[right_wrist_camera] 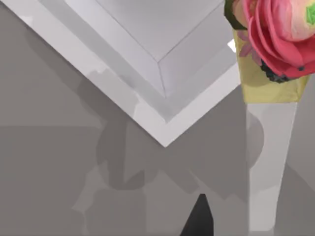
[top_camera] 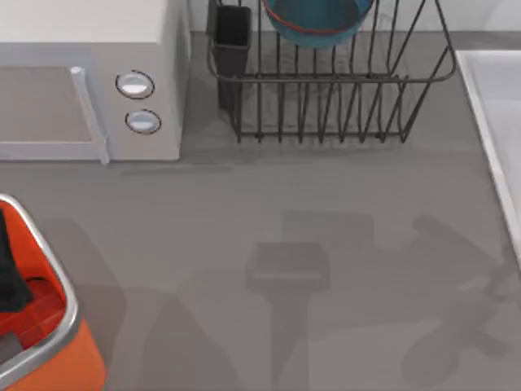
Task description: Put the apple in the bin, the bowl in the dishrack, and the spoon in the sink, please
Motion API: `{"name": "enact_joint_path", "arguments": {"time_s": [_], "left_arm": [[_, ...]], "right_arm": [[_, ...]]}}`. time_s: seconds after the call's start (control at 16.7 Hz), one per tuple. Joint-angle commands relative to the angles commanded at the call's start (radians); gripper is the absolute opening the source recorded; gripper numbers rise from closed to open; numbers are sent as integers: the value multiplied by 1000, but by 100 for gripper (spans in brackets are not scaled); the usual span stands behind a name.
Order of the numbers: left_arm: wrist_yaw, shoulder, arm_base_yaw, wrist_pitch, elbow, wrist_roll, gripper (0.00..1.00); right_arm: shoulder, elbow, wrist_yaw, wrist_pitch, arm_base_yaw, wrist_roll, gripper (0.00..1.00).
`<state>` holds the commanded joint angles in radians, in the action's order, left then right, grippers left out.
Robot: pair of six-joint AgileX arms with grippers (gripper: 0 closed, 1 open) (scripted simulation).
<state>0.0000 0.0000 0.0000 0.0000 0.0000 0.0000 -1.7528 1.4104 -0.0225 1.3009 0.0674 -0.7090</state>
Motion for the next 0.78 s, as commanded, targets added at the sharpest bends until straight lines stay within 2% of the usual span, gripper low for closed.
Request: {"name": "enact_joint_path", "arguments": {"time_s": [0.48, 0.78], "left_arm": [[0, 0, 0, 0, 0, 0, 100], [0, 0, 0, 0, 0, 0, 100]], "right_arm": [[-599, 922, -1, 265, 50, 36, 0], [-875, 1332, -1, 373, 78, 65, 0]]}}
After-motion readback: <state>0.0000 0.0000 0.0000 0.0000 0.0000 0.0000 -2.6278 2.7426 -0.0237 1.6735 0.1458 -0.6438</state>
